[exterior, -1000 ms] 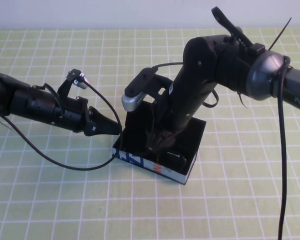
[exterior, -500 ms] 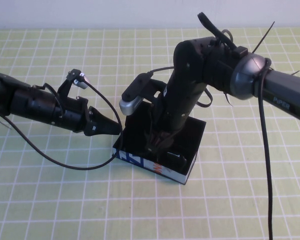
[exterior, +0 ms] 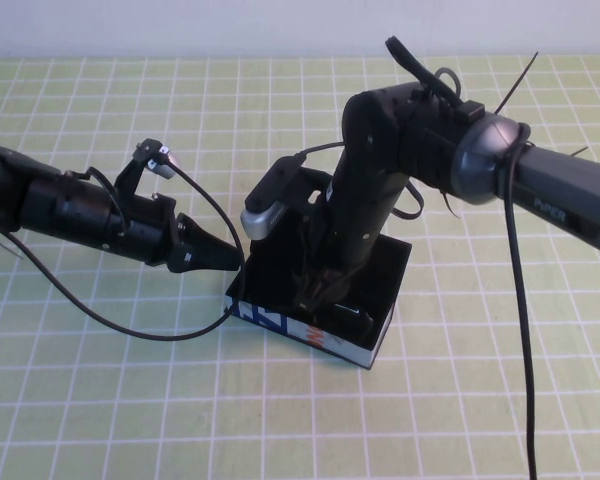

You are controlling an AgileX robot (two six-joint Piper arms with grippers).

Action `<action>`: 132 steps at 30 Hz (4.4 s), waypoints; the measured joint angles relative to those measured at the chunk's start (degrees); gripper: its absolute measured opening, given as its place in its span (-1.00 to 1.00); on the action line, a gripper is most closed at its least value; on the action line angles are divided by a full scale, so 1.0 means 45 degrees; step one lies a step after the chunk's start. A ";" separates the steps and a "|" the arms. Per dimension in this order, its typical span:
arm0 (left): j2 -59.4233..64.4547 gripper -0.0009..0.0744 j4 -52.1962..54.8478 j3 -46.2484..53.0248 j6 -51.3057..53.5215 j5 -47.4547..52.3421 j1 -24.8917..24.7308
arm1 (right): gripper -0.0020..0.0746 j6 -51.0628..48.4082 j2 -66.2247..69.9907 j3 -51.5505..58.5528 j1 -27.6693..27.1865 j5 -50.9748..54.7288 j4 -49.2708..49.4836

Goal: Take glasses out of glasses case
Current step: Pick up the glasses from the glasses case, then place the glasses on the table

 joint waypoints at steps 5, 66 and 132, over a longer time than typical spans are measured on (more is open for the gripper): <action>0.0000 -0.99 0.0000 0.0000 0.0000 0.0000 0.0000 | -0.15 0.0000 0.0204 0.0000 0.0000 -0.0044 0.0028; -0.1627 -0.99 -0.0209 0.0000 -0.1041 0.0000 0.0000 | -0.91 0.1612 -0.0597 -0.2009 0.0000 0.1453 0.0060; -1.1652 -0.99 -0.1971 0.6530 -0.0235 -0.6045 0.0000 | -0.11 0.8036 -0.6238 0.9444 -0.2930 -0.4150 0.0783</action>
